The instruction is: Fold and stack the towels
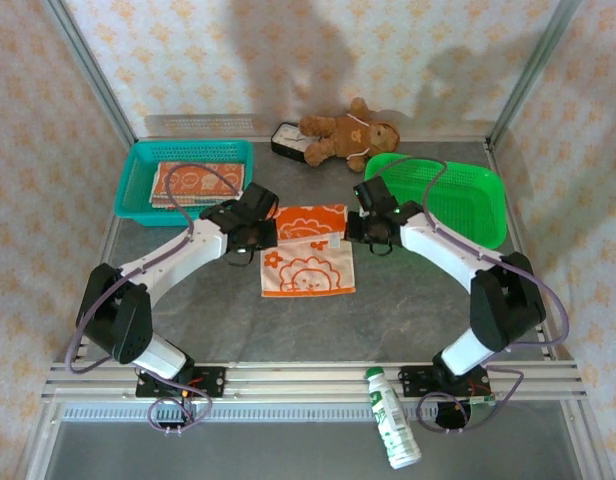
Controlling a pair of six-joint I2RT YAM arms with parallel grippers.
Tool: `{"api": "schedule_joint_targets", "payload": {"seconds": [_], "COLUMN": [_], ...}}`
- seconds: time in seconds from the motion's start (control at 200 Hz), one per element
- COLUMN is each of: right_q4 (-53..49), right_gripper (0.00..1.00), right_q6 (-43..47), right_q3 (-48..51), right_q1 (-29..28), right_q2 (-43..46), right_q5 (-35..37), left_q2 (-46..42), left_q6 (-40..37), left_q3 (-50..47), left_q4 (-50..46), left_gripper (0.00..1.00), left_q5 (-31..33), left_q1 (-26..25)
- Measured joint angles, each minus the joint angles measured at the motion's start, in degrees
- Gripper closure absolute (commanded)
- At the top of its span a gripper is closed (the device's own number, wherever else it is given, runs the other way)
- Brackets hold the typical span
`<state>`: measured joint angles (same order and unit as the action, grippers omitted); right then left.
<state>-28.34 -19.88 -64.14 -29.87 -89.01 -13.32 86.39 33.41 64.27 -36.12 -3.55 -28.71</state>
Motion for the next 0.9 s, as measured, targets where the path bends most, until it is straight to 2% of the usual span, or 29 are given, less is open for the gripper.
{"api": "schedule_joint_targets", "payload": {"seconds": [0.38,0.896], "right_q4": [1.05,3.96], "right_gripper": [1.00,1.00], "right_q6": [-4.22,-8.90], "right_q3": [11.41,17.75], "right_q1": [-2.93,-9.25], "right_q2": [10.05,9.33], "right_q5": [-0.09,0.94], "left_q2": [-6.40,-7.39], "left_q6": [6.71,11.17], "left_q3": [-9.60,-18.93], "left_q4": [2.95,6.45], "left_gripper": [1.00,1.00], "left_q5": [0.28,1.03], "left_q1": [-4.72,-7.06]}}
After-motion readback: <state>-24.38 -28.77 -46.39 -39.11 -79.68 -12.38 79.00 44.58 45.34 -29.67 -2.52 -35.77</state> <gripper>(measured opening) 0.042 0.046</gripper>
